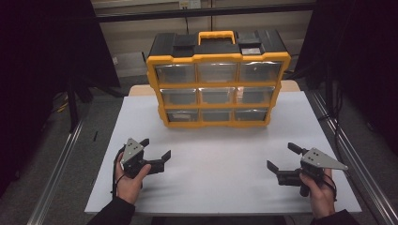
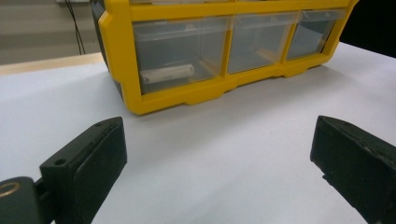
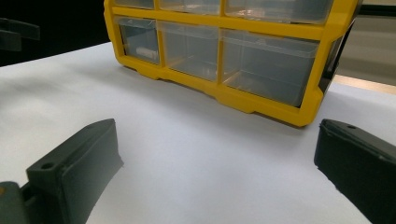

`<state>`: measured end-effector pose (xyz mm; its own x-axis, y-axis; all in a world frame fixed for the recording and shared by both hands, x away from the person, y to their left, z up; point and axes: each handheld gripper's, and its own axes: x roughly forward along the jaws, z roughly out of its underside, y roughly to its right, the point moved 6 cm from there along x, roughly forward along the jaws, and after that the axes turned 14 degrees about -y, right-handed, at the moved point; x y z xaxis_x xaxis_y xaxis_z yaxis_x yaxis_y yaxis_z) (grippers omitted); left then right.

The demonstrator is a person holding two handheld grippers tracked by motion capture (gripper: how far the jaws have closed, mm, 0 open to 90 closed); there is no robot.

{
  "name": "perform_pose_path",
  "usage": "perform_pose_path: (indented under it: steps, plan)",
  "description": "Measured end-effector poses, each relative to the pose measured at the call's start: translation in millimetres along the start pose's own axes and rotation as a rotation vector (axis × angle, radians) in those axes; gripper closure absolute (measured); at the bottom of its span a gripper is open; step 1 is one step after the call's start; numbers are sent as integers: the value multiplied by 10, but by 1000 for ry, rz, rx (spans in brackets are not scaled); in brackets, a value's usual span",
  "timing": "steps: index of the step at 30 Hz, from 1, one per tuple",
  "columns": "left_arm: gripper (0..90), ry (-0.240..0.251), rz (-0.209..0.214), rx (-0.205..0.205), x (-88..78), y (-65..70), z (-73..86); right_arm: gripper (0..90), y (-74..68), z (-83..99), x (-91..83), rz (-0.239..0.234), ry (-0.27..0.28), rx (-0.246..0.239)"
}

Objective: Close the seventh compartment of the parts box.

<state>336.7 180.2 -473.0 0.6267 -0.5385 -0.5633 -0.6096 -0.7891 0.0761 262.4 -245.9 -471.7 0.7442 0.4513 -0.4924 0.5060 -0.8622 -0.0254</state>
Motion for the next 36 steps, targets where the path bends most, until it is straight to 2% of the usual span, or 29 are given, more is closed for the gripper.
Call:
perform_pose_path:
  steps: [4,8,11,14,15,16,19,24,25,30,31,33,34,36]
  plan:
    - [38,18,-16,-35,-65,-61,27,0,-1,1,2,0,-2,-1]
    - [39,14,-43,-35,-132,-94,72,0,4,0,0,3,-1,1]
    - [39,13,-39,-45,-166,-104,102,0,5,3,1,2,-4,1]
    - [39,14,-53,-39,-209,-114,119,0,9,3,-5,7,-1,1]
    - [39,7,-60,-24,-231,-125,130,0,11,3,-7,9,-1,8]
    - [39,15,-59,-33,-242,-119,135,0,12,4,-6,10,-2,8]
    - [38,4,-59,-22,-289,-139,182,0,11,2,-5,10,0,0]
    - [38,0,-88,1,-343,-159,206,0,15,8,-11,8,-3,6]
    - [38,6,-84,-8,-345,-153,209,0,13,7,-13,8,-2,6]
    - [38,-5,-86,5,-376,-154,242,0,26,14,-13,11,-5,8]
    - [38,-16,-102,8,-372,-150,258,0,28,15,-12,11,-6,9]
    - [38,-40,-90,14,-352,-135,282,0,30,13,-5,12,-4,11]
    - [38,-28,-69,-21,-348,-134,274,0,28,14,-2,12,-6,15]
    - [38,-22,-76,-35,-343,-148,265,0,25,16,-4,9,-9,14]
